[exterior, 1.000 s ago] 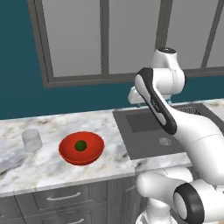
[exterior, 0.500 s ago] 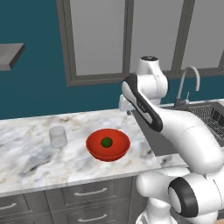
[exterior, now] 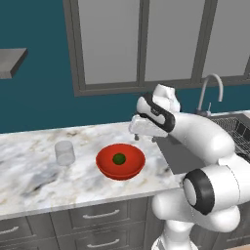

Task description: Move the glass cup from next to the sink to the open cabinet. Then, move the bowl with the lime to the fridge to clear the area for faucet cleaning.

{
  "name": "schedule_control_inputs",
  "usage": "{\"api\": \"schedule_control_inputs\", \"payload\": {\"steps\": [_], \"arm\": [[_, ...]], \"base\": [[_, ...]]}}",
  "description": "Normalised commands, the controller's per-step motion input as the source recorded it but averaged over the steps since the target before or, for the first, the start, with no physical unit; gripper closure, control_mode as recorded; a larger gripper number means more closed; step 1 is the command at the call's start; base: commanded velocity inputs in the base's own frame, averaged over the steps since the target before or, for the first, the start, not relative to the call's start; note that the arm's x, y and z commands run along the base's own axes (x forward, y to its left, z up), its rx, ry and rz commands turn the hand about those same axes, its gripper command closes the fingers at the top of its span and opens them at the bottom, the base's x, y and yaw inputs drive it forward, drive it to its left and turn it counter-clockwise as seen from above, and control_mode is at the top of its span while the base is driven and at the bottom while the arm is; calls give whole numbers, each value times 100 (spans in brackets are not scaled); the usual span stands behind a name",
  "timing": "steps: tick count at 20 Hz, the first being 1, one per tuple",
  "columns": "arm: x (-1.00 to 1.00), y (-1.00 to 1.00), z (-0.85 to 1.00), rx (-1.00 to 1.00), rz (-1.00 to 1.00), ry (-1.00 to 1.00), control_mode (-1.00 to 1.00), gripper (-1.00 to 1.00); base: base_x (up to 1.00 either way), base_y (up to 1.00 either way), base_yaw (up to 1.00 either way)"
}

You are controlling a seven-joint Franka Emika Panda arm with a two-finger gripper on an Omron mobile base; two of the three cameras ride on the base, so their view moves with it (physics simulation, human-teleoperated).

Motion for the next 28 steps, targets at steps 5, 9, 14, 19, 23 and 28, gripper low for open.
{"api": "schedule_control_inputs", "payload": {"steps": [5, 9, 14, 19, 23, 28], "arm": [[3, 0, -75, 0, 0, 10, -100, -100], [3, 0, -65, 0, 0, 6, -100, -100], [6, 0, -64, 0, 0, 1, -100, -100], [14, 3, -54, 0, 0, -1, -100, -100], [39, 19, -31, 0, 0, -4, -100, 100], [-1, 0, 0, 0, 0, 0, -100, 100]], "base": [[0, 0, 0], [0, 0, 0], [0, 0, 0], [0, 0, 0], [0, 0, 0], [0, 0, 0]]}}
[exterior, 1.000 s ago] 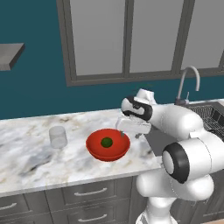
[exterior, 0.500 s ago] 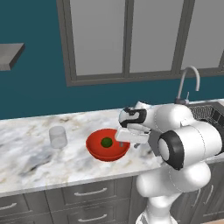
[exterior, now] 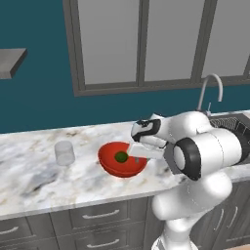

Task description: Move the glass cup from next to the sink to the open cabinet. Then, move the bowl with the lime to the fridge to clear the area for faucet cleaning.

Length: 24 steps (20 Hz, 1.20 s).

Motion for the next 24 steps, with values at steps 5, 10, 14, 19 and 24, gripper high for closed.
{"api": "schedule_control_inputs", "payload": {"steps": [5, 10, 14, 19, 24], "arm": [[-41, -1, 63, 2, 0, -16, -100, 100], [-58, -5, 100, 6, -7, -19, -100, 100], [-63, -3, 100, 6, -15, -11, -100, 100], [-77, -3, 100, 1, -5, -16, -100, 100], [0, 0, 0, 0, 0, 0, 100, 100]], "base": [[0, 0, 0], [0, 0, 0], [0, 0, 0], [0, 0, 0], [-94, 0, 51]]}}
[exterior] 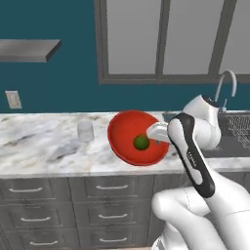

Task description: Move the glass cup from next to the sink to the open cabinet. Then, move the bowl with the lime to the fridge to clear the area for faucet cleaning.

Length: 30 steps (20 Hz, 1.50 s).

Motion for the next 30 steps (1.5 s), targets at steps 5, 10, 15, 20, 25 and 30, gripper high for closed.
{"api": "schedule_control_inputs", "payload": {"steps": [5, 10, 15, 20, 25, 30], "arm": [[0, 0, 0, 0, 0, 0, 100, 100], [0, 0, 0, 0, 0, 0, 100, 100], [0, 0, 0, 0, 0, 0, 100, 100], [0, 0, 0, 0, 0, 0, 100, 100], [0, 0, 0, 0, 0, 0, 100, 100], [0, 0, 0, 0, 0, 0, 100, 100]], "base": [[-43, 0, 84], [-7, 2, 85], [-4, 2, 88], [0, 3, 92], [0, 1, 97], [0, 0, 99]]}}
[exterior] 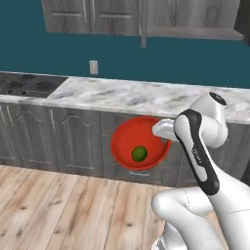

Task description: Move the glass cup from next to the sink to the open cabinet. Then, move the bowl with the lime to the fridge to clear the area for faucet cleaning.

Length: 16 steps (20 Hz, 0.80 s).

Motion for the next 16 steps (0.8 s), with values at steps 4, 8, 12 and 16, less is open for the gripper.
{"api": "schedule_control_inputs", "payload": {"steps": [4, 8, 12, 16], "arm": [[0, 0, 0, 0, 0, 0, 100, 100], [0, 0, 0, 0, 0, 0, 100, 100], [0, 0, 0, 0, 0, 0, 100, 100], [0, 0, 0, 0, 0, 0, 100, 100]], "base": [[0, 0, 99], [0, 0, 100], [0, 0, 100], [-6, 11, 53]]}}
